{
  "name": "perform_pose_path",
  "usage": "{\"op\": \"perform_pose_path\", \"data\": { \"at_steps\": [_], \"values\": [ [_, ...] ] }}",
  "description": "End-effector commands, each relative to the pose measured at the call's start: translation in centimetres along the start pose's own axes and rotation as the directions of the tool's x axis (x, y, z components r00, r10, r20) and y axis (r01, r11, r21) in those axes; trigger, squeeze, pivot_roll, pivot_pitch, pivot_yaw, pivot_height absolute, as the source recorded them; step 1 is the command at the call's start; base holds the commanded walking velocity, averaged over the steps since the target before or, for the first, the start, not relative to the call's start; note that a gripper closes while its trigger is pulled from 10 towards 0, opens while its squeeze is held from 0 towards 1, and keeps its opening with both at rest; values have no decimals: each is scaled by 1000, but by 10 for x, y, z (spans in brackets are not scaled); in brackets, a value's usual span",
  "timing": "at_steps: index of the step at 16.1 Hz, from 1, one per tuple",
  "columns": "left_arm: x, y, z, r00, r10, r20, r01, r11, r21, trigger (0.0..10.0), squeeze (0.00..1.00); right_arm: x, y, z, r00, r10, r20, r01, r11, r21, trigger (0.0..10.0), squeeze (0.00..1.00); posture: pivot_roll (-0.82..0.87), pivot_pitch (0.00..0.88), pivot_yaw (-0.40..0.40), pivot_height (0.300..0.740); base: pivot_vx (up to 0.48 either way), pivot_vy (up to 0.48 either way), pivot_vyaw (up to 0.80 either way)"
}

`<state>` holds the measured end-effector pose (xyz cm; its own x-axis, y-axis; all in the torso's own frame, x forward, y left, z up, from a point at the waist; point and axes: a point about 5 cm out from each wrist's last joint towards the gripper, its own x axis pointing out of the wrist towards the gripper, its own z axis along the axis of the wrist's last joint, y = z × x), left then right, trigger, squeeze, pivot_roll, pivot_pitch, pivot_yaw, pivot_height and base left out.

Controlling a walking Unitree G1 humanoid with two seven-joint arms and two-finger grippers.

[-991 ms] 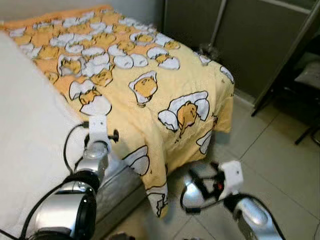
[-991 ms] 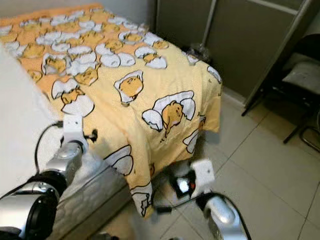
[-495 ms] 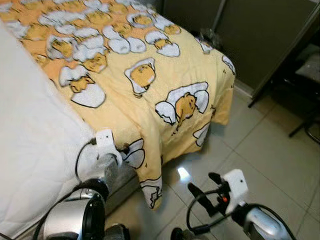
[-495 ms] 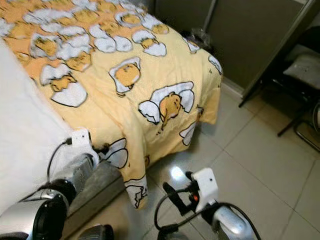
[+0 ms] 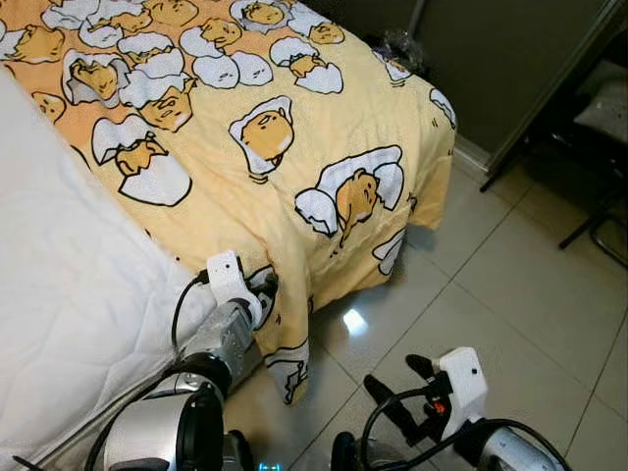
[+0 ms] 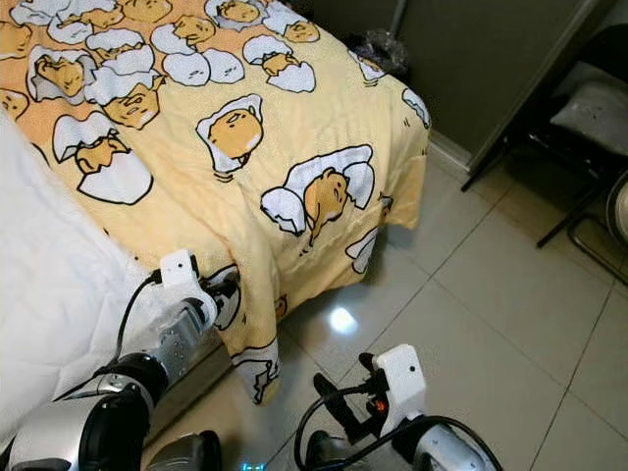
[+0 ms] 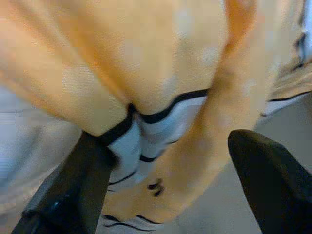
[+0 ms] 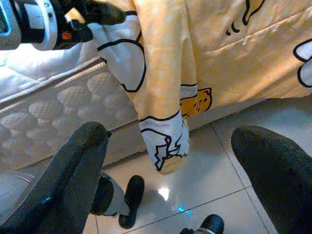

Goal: Clean up the room

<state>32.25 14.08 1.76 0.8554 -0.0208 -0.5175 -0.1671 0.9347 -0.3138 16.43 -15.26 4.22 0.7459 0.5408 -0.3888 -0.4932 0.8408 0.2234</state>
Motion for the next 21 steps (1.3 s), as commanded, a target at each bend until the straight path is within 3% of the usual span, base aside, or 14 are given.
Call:
{"op": "perform_pose_path", "data": {
  "at_steps": [1, 6, 9, 14, 17, 21],
  "values": [
    [-2, 9, -5, 999, 51, 0, -51, 998, 42, 0, 0, -7, -3, 0, 1000, -29, -11, 29, 1000, -6, 10000, 0, -213, 189, -84, 740, 0, 0, 0],
    [-2, 15, 0, 996, 80, 42, -84, 990, 110, 0, 0, -13, -3, -4, 998, -44, -37, 44, 999, -5, 10000, 0, -219, 190, -92, 740, 0, 0, 0],
    [-3, 14, -10, 996, 85, 5, -85, 995, 43, 0, 0, -13, -2, -4, 998, -50, -39, 50, 999, -7, 10000, 0, -229, 190, -92, 740, 0, 0, 0],
    [-6, 25, -17, 987, 159, -5, -158, 983, 88, 0, 0, -19, -1, -5, 997, -60, -41, 60, 998, -1, 10000, 0, -242, 176, -91, 740, 0, 0, 0],
    [-6, 24, -16, 989, 146, -4, -145, 985, 89, 0, 0, -20, -2, -4, 997, -60, -40, 61, 998, 0, 10000, 0, -238, 177, -99, 740, 0, 0, 0],
    [-5, 19, -14, 993, 121, 7, -121, 992, 23, 0, 0, -24, -3, -2, 997, -57, -56, 56, 998, -16, 10000, 0, -263, 183, -122, 740, 0, 0, 0]
  ]
}}
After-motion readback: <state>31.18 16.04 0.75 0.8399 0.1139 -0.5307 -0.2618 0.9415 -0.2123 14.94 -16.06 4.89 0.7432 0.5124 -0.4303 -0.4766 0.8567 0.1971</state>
